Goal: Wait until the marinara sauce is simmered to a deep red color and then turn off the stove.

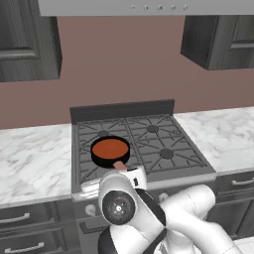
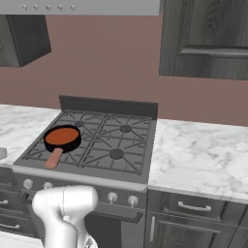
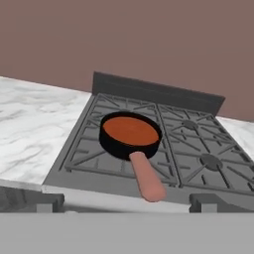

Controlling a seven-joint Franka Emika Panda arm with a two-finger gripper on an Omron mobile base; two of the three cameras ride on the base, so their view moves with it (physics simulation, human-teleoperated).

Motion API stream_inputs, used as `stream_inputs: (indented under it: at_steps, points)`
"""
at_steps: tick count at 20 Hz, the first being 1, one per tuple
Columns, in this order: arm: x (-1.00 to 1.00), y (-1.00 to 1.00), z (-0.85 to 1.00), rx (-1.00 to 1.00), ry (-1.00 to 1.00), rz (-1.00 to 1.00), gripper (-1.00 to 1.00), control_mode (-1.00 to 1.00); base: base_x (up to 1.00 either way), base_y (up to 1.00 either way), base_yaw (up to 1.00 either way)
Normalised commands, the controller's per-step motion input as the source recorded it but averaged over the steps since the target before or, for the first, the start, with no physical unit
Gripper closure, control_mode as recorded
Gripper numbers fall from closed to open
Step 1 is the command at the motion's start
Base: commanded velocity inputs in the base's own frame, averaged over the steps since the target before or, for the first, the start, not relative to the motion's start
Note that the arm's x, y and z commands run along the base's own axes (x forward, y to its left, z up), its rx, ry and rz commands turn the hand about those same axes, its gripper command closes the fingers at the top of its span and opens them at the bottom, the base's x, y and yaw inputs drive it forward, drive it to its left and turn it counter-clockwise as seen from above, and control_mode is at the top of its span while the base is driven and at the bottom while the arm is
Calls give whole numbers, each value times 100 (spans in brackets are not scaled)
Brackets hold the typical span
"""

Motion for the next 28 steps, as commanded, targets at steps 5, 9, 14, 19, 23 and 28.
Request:
stream_inputs:
  at_steps: [5, 9, 14, 19, 23, 28]
  points:
    - [0, 11, -44, 0, -17, 0, -100, -100, 0, 0, 0]
    - [0, 16, -41, 0, -16, 0, -100, -100, 0, 0, 0]
    - [0, 11, -41, 0, -16, 0, -100, -100, 0, 0, 0]
    - [0, 7, -43, 0, -14, 0, -100, -100, 0, 0, 0]
    - [0, 0, -34, 0, -7, 0, -100, -100, 0, 0, 0]
    - [0, 0, -37, 0, -4, 0, -100, -100, 0, 0, 0]
